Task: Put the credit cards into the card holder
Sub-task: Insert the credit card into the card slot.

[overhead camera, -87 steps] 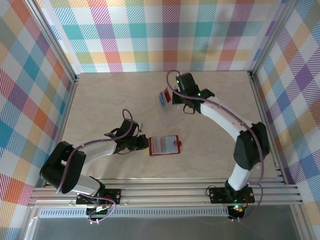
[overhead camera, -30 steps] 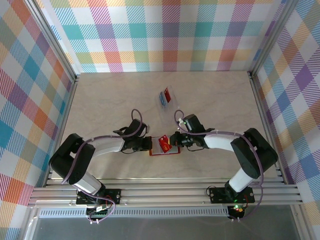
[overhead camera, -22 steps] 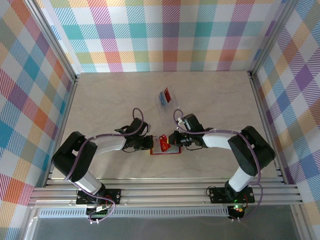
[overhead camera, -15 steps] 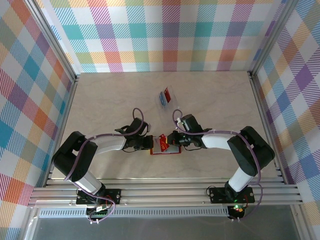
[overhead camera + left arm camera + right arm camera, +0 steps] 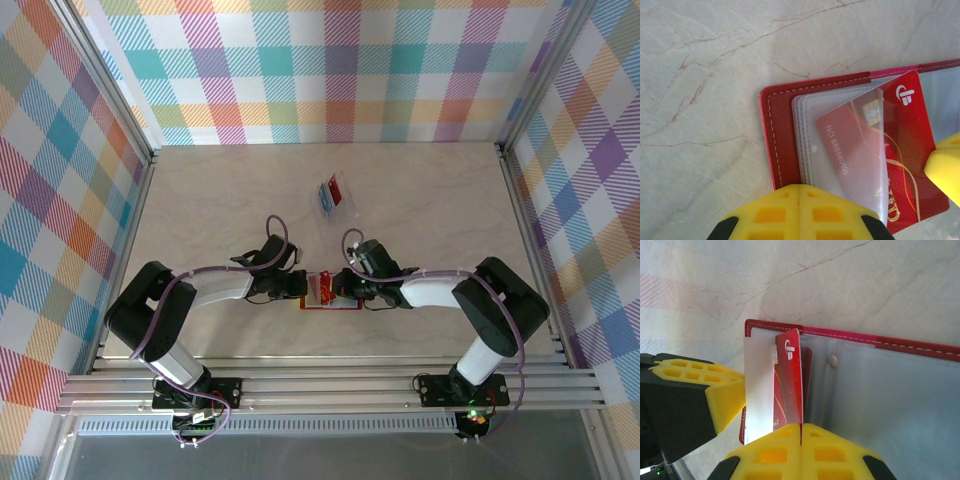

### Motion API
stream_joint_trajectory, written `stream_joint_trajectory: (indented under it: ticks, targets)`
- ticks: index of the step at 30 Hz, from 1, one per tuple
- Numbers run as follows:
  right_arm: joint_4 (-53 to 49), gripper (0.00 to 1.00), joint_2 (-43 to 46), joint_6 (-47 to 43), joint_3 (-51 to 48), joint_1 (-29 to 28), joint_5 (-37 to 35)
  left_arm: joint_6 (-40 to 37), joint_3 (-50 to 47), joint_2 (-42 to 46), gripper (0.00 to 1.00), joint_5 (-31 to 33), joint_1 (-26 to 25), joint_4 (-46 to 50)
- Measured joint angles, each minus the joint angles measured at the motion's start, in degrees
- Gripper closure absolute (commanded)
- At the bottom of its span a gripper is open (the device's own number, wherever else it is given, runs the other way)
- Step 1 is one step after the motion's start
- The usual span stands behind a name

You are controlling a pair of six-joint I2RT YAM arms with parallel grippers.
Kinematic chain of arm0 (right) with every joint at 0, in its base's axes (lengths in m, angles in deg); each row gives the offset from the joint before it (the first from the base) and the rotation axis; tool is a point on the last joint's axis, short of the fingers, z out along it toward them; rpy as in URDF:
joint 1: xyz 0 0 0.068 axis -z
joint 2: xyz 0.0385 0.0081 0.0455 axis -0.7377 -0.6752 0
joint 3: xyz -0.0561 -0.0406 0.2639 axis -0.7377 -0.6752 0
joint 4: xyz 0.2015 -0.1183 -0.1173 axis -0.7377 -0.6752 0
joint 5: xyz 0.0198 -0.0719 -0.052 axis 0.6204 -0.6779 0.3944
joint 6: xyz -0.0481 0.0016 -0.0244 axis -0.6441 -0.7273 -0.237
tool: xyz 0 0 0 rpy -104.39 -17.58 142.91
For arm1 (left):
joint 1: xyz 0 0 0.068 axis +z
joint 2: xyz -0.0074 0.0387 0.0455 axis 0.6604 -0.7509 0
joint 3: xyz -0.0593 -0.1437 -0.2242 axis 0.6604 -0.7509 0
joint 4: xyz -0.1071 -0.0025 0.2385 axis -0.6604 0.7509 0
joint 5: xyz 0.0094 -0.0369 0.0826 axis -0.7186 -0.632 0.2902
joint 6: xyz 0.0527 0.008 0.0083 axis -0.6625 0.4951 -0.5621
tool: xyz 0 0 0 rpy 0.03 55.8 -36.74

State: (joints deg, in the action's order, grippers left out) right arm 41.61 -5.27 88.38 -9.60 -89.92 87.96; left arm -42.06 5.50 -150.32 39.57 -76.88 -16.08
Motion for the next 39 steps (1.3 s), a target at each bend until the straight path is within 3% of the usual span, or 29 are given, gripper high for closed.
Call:
stream_joint_trajectory:
  ticks: [28, 34, 39]
  targets:
    - [6.12, 1.00, -2.32, 6.73, -1.53, -6.56, -10.03, 0.22, 0.31, -0.33, 1.00, -0.24, 0.02, 0.31]
    - [1.99, 0.71, -2.10, 4.07, 0.72, -7.15, -10.56, 0.22, 0.35, -0.33, 1.00, -0.22, 0.02, 0.35]
    - [-2.43, 0.59, -0.15, 1.53, 2.19, -8.11, -11.13, 0.20, 0.42, -0.33, 1.00, -0.20, 0.00, 0.26]
